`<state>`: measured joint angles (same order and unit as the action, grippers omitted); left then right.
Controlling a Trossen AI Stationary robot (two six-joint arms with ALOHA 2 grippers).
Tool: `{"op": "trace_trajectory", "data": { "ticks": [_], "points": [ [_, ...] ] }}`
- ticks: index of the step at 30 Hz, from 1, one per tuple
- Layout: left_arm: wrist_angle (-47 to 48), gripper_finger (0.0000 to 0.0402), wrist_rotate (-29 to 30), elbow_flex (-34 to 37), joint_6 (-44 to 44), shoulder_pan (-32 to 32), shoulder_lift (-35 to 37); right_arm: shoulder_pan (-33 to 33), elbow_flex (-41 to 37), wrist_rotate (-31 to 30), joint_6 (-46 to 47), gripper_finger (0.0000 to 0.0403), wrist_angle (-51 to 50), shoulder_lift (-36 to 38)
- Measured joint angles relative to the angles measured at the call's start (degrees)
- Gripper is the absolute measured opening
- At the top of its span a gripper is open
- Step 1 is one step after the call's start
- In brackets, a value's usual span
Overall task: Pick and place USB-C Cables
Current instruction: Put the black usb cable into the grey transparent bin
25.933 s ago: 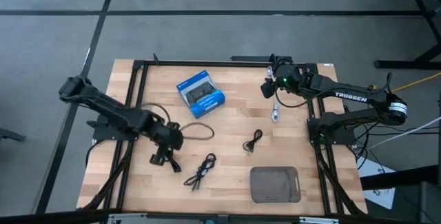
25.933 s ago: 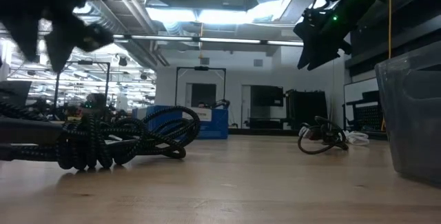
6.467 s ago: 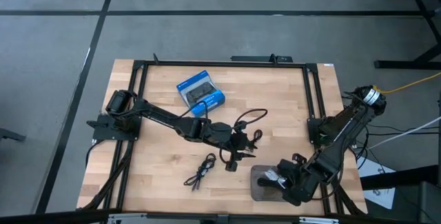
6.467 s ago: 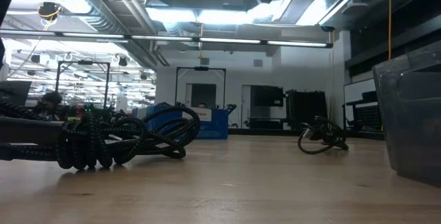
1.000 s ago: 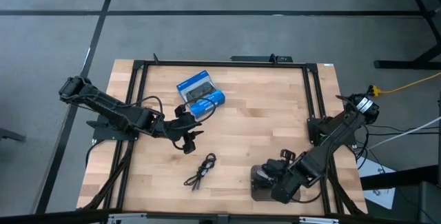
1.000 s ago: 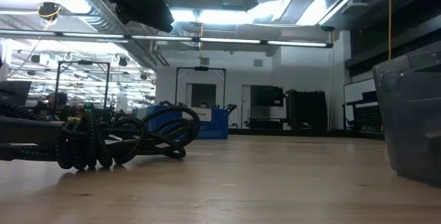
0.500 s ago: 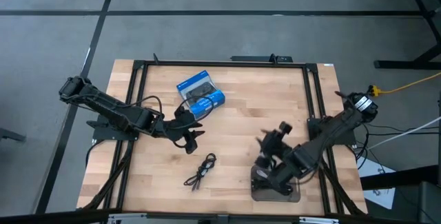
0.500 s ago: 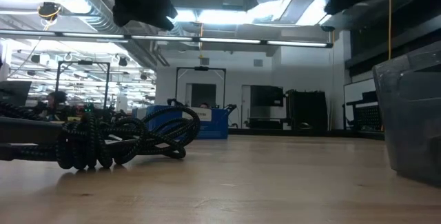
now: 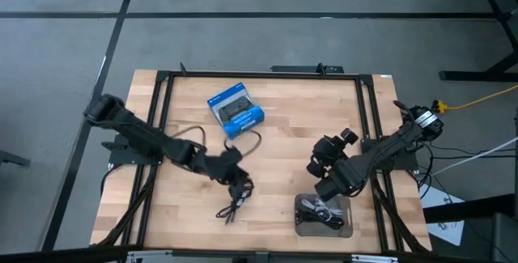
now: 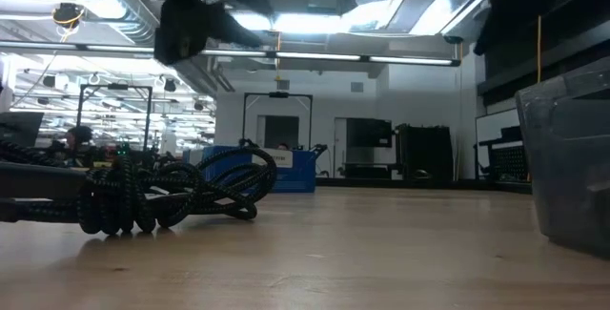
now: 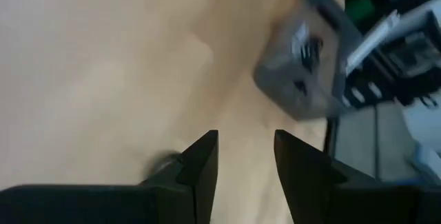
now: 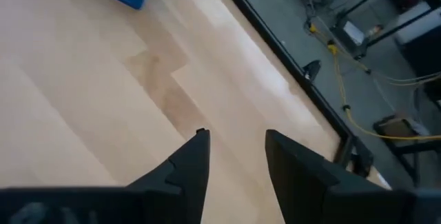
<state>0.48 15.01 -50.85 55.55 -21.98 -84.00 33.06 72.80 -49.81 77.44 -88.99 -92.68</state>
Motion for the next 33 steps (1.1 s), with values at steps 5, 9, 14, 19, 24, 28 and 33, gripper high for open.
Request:
{"op": "trace_trajectory", "data": {
  "ticks": [5,9,14,19,24,28,33],
  "points": [
    [4.58,0.0135,-7.16,-7.51,7.30,-2.61,-7.66,-0.81,-0.57,-0.69,-0.19,0.0145,-0.98,-0.01],
    [21.06,0.0135,-10.27,-16.42,14.06,-4.84,-12.85,-0.92,-2.38,-0.77,-0.21,0.0145,-0.74,-0.02],
    [40.19,0.0135,-9.81,-26.74,20.81,-6.95,-19.24,-0.92,-6.47,-0.70,0.27,0.0145,1.54,0.00],
    [39.23,0.0135,-11.32,-29.62,18.57,-7.69,-24.34,-0.98,-11.33,0.45,0.36,0.0145,4.86,-0.06],
    [38.53,0.0135,-16.23,-29.61,19.19,-7.63,-27.07,-0.98,-13.03,5.13,0.39,0.0145,5.45,-0.11],
    [39.92,0.0135,-17.09,-29.61,20.34,-6.65,-27.30,-0.98,-12.58,4.02,0.27,0.0145,5.48,-0.11],
    [40.55,0.0135,-14.11,-29.63,19.11,-4.86,-26.36,-1.01,-12.06,1.51,0.03,0.0145,5.44,-0.11]
  ]
}}
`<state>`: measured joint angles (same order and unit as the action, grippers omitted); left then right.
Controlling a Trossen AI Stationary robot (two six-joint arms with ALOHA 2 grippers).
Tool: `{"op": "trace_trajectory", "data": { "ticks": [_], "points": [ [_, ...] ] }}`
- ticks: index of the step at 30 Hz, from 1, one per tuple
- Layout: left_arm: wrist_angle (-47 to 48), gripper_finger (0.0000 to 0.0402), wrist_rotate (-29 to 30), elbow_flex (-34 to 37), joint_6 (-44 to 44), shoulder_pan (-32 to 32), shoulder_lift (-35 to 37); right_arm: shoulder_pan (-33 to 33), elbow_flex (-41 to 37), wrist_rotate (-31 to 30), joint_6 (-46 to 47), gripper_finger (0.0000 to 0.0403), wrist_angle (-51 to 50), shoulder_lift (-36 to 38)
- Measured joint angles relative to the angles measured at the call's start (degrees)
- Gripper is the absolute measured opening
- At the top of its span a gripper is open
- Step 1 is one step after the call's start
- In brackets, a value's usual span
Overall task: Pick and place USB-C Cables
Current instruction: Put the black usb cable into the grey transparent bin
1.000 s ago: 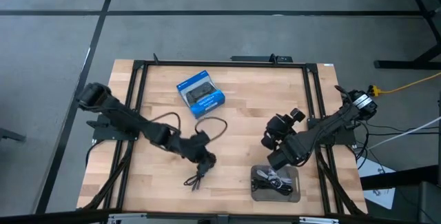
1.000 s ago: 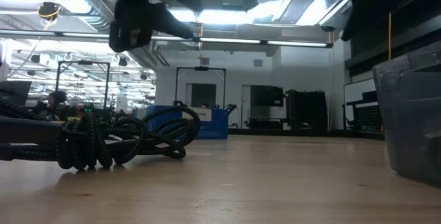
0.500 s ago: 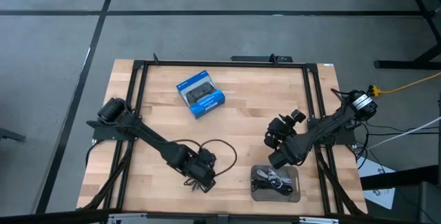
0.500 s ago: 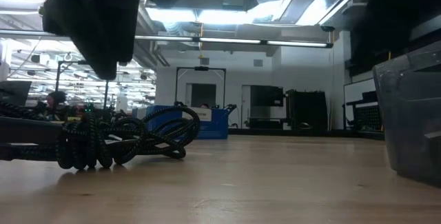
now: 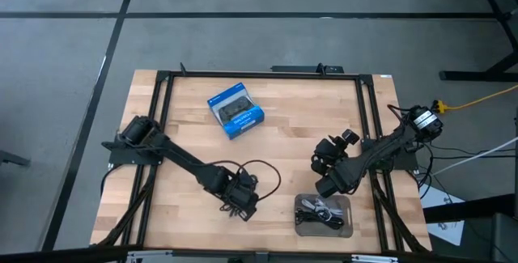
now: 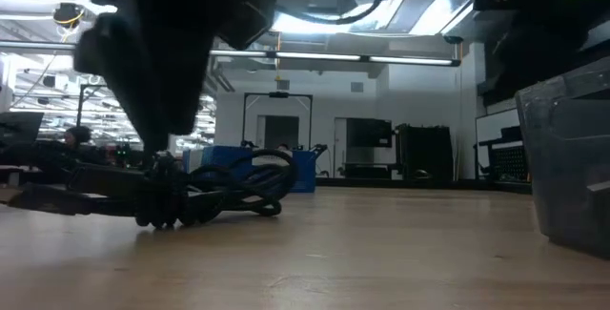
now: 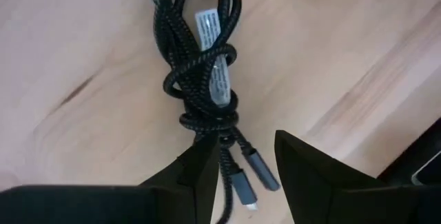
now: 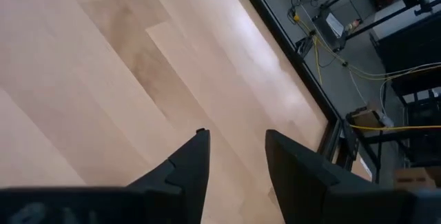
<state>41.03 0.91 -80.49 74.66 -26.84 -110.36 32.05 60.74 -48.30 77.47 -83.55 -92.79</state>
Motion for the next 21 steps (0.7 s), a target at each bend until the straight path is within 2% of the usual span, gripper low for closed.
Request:
{"op": "trace_trajectory", "data": {
  "ticks": [5,21],
  "points": [
    [0.03,0.0135,-2.67,0.04,-7.11,0.76,-0.12,0.01,0.08,-0.07,-0.08,0.0145,-0.08,0.00],
    [1.55,0.0135,-4.19,0.04,-14.91,7.56,-0.12,0.01,0.08,-0.12,-0.17,0.0145,-1.12,0.02]
  ]
}}
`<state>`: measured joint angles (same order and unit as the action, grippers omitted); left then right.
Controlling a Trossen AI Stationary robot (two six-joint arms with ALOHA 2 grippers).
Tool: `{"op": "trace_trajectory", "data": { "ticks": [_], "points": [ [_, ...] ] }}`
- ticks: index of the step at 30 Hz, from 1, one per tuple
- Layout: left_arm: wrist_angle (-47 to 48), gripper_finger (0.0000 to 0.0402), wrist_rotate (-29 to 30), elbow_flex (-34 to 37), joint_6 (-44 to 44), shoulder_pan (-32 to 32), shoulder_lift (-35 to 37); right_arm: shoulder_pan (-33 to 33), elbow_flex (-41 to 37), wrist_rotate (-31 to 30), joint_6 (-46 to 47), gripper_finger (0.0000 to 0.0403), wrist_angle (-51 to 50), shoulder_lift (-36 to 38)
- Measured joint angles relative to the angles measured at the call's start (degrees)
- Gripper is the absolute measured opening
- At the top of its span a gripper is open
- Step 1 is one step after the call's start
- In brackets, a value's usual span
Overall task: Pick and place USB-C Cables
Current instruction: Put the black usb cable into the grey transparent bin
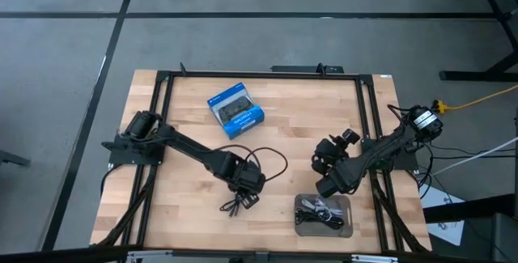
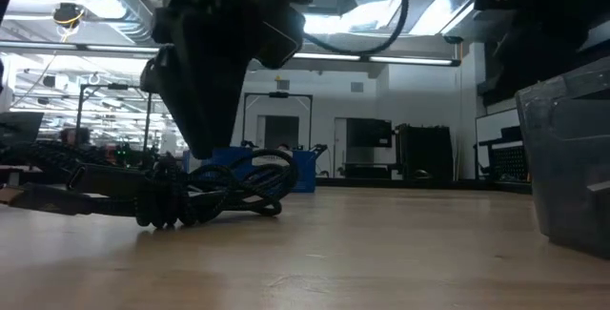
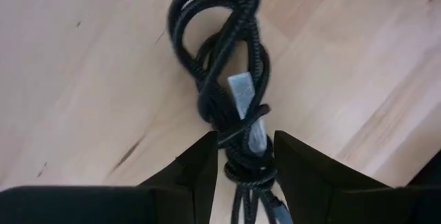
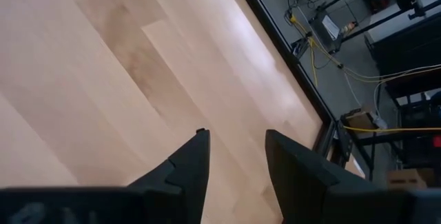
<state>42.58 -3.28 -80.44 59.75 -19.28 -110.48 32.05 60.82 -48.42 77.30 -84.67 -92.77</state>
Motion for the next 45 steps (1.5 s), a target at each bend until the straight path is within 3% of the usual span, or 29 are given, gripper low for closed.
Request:
{"op": "trace_trajectory", "data": {
  "ticks": [10,24,27,31,36,45],
  "points": [
    [0.92,0.0135,-1.14,0.00,1.15,0.01,-0.66,0.00,0.02,-0.07,-0.02,0.0145,-1.13,0.00],
    [-2.52,0.0135,0.84,-0.42,1.15,-2.32,-8.84,0.04,0.02,-0.07,-0.04,0.0145,-1.34,0.04],
    [-3.38,0.0119,1.40,-0.39,-1.34,-2.35,-8.94,0.04,0.02,-0.07,-0.02,0.0145,-1.35,0.03],
    [-7.29,0.0037,1.75,-0.27,-4.66,-2.17,-9.08,0.04,0.02,-0.08,-0.04,0.0145,-2.24,0.04],
    [-10.76,0.0032,2.15,-1.95,-9.10,-1.70,-8.81,0.04,0.02,-1.30,1.69,0.0145,-5.32,0.76],
    [-6.98,0.0032,8.31,-14.70,-22.46,-1.47,-6.85,0.08,0.04,-4.89,3.14,0.0145,-5.41,9.29]
  ]
}}
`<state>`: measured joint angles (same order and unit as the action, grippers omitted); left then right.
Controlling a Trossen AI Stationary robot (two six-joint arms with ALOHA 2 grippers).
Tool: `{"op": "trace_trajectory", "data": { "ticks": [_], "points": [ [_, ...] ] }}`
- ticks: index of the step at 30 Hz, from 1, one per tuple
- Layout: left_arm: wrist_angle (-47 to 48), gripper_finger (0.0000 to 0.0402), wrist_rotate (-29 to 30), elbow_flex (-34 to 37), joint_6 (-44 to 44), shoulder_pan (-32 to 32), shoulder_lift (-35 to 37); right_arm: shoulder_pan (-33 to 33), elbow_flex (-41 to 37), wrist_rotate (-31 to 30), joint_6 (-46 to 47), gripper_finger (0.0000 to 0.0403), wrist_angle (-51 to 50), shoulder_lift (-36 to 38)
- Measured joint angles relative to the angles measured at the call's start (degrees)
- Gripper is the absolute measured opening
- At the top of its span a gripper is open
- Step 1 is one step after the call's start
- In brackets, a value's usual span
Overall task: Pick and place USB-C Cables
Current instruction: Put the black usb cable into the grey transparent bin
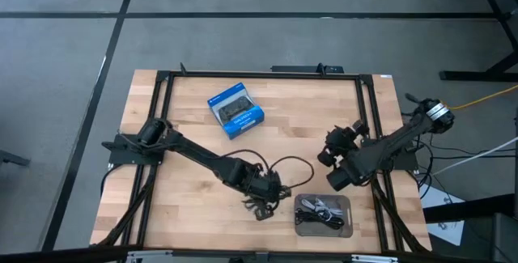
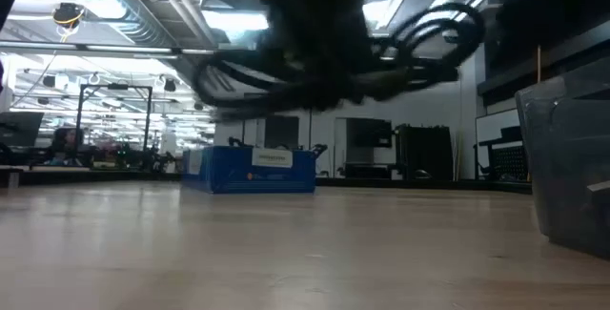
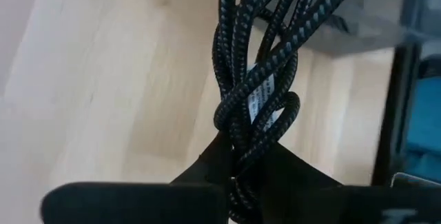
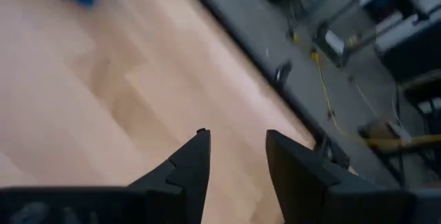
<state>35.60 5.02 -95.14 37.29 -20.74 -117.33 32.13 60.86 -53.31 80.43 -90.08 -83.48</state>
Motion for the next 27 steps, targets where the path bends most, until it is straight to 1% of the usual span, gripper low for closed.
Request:
{"op": "trace_trajectory", "data": {
  "ticks": [2,3,6,8,9,11,16,20,22,24,27],
  "points": [
    [-0.22,0.0032,0.82,-2.42,-3.02,-0.33,-0.05,-0.10,0.00,-4.66,-1.24,0.0145,0.13,2.11],
    [-0.90,0.0032,0.99,-3.45,-4.24,-0.34,0.01,-0.20,0.00,-7.90,-2.47,0.0145,0.09,3.25],
    [-0.86,0.0032,2.32,-5.31,-5.87,-0.25,0.31,-0.25,0.00,-18.84,-5.10,0.0145,0.10,6.27],
    [-1.58,0.0032,2.60,-5.52,-6.79,-0.22,0.23,-0.54,0.20,-26.93,-5.42,0.0145,0.02,8.59],
    [-2.76,0.0031,2.75,-5.53,-7.32,-0.10,0.23,-0.97,0.67,-29.93,-5.10,0.0145,0.08,9.84],
    [-5.55,0.0031,3.18,-5.65,-8.12,0.18,0.23,-2.64,2.54,-32.31,-4.56,0.0145,0.10,12.80],
    [-15.35,0.0031,3.67,-5.66,-12.43,1.87,0.23,-7.91,9.78,-31.95,-6.00,0.0145,1.02,19.85],
    [-23.91,0.0031,3.32,-5.87,-15.31,3.24,-0.99,-10.87,15.09,-27.91,-8.72,0.0145,4.20,23.34],
    [-26.50,0.0031,1.89,-5.69,-15.95,3.68,-2.10,-11.91,16.99,-25.71,-12.99,0.0145,6.60,23.82],
    [-33.93,0.0031,-0.61,-5.86,-16.52,3.98,-4.14,-12.94,18.68,-23.33,-18.15,0.0145,10.12,24.03],
    [-39.49,0.0031,-4.07,-6.83,-16.45,4.09,-7.18,-14.86,20.38,-17.99,-29.30,0.0145,17.36,23.78]
  ]
}}
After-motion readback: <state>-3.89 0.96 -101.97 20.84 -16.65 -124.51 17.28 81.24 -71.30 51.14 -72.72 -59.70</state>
